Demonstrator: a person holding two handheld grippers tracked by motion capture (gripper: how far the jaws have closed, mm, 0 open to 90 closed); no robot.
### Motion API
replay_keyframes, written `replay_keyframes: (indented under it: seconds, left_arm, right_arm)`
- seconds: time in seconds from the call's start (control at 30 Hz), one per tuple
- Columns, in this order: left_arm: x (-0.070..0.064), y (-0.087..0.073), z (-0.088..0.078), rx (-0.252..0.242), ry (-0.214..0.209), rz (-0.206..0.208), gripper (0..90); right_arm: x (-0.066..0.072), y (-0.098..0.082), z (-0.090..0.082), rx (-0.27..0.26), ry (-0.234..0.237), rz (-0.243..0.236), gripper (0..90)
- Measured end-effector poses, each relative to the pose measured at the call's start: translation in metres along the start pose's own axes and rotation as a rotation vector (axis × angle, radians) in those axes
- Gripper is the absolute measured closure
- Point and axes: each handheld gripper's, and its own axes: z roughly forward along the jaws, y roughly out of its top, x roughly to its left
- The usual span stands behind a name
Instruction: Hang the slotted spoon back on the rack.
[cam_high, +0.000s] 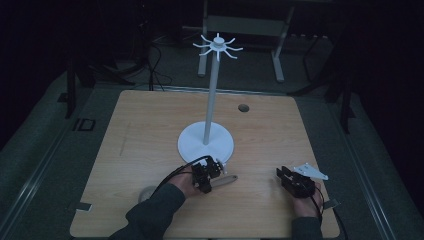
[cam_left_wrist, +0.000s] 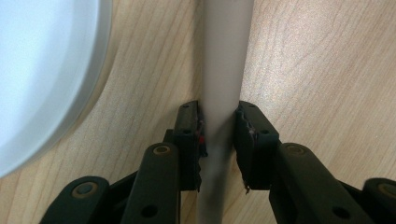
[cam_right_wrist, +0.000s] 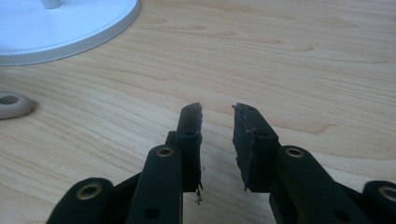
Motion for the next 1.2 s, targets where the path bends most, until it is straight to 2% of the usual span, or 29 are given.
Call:
replay_keyframes:
  seconds: [0.27,0.37,0.5,0.7,0.8,0.9,1.03,1.2]
  left_arm:
    - [-0.005,-0.001,-0.001,-0.012,0.034,0.03,74.1]
    - [-0.003,-0.004,-0.004,-0.03,0.053,0.019,74.4]
    - [0.004,-0.012,-0.018,-0.098,0.077,-0.038,74.5]
    - [0.011,-0.023,-0.046,-0.238,0.13,-0.133,74.6]
    - [0.01,-0.027,-0.057,-0.328,0.185,-0.188,74.5]
    - [0.009,-0.032,-0.066,-0.381,0.244,-0.218,74.6]
    - [0.008,-0.037,-0.078,-0.451,0.3,-0.26,74.6]
    - [0.006,-0.043,-0.092,-0.537,0.394,-0.292,74.6]
  right_arm:
    - [0.0,0.0,0.0,-0.001,-0.001,0.001,72.0]
    - [-0.001,0.0,0.0,0.0,-0.002,0.003,72.0]
    - [0.0,0.0,0.0,0.0,-0.002,0.001,72.0]
    - [0.0,0.0,0.001,0.003,-0.003,-0.002,72.1]
    - [0.0,0.0,0.001,0.002,-0.004,-0.002,72.1]
    - [0.0,0.0,0.001,0.002,-0.004,-0.002,72.1]
    - [0.0,0.0,0.001,0.002,-0.004,-0.001,72.1]
    - [0.0,0.0,0.001,0.003,-0.005,-0.002,72.1]
